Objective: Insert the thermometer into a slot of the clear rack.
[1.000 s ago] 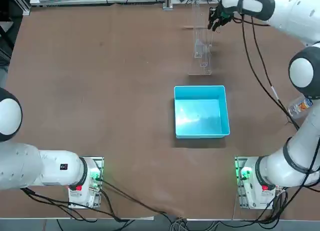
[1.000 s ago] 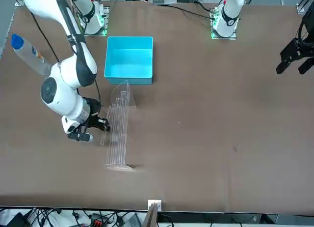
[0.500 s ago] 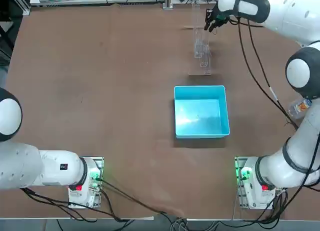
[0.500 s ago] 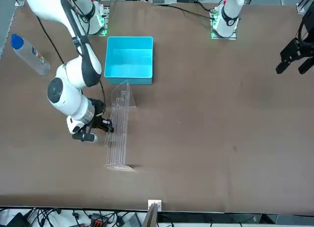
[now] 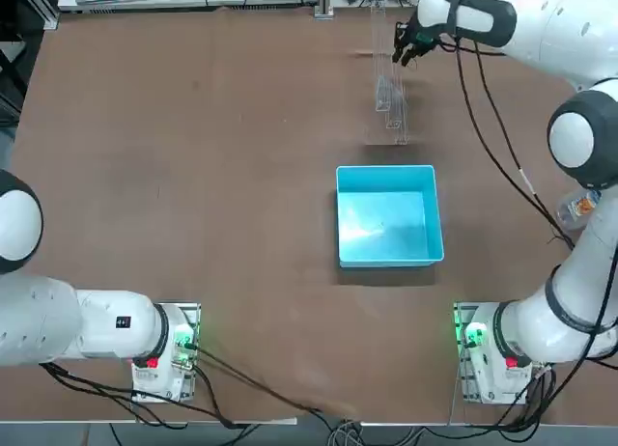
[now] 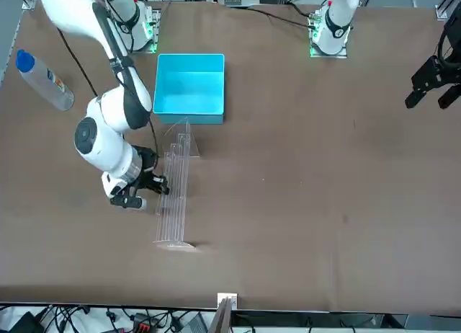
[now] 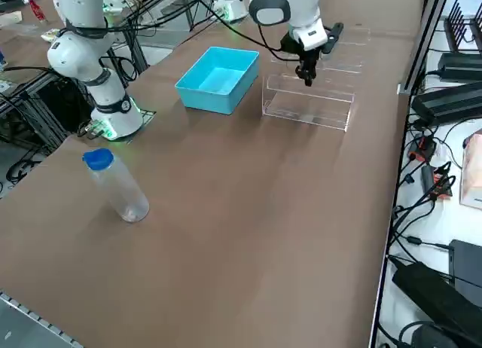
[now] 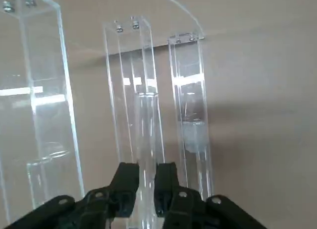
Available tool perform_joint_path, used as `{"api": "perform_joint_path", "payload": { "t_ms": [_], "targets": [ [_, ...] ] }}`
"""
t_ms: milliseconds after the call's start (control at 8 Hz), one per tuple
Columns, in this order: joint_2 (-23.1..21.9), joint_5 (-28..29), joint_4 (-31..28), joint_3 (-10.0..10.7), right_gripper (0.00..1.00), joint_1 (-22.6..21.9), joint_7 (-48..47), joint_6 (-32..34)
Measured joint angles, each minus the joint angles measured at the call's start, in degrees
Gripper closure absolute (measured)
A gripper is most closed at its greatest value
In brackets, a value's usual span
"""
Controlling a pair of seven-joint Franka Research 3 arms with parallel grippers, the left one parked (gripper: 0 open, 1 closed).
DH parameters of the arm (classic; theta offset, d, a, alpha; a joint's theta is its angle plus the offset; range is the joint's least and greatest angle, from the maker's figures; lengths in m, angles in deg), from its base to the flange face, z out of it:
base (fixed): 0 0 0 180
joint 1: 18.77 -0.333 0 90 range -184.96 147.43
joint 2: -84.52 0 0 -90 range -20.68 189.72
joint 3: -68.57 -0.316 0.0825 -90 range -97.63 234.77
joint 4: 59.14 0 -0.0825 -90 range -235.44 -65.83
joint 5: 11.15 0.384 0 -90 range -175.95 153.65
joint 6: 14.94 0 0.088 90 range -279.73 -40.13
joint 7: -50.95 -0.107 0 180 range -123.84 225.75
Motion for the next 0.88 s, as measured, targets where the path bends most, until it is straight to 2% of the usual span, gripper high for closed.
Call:
{"api": "perform_joint_path", "payload": {
  "t_ms": [875],
  "targets": [
    [1.6, 0.0, 0.0, 0.0, 0.78, -1.0, 0.0, -1.8]
  ]
}}
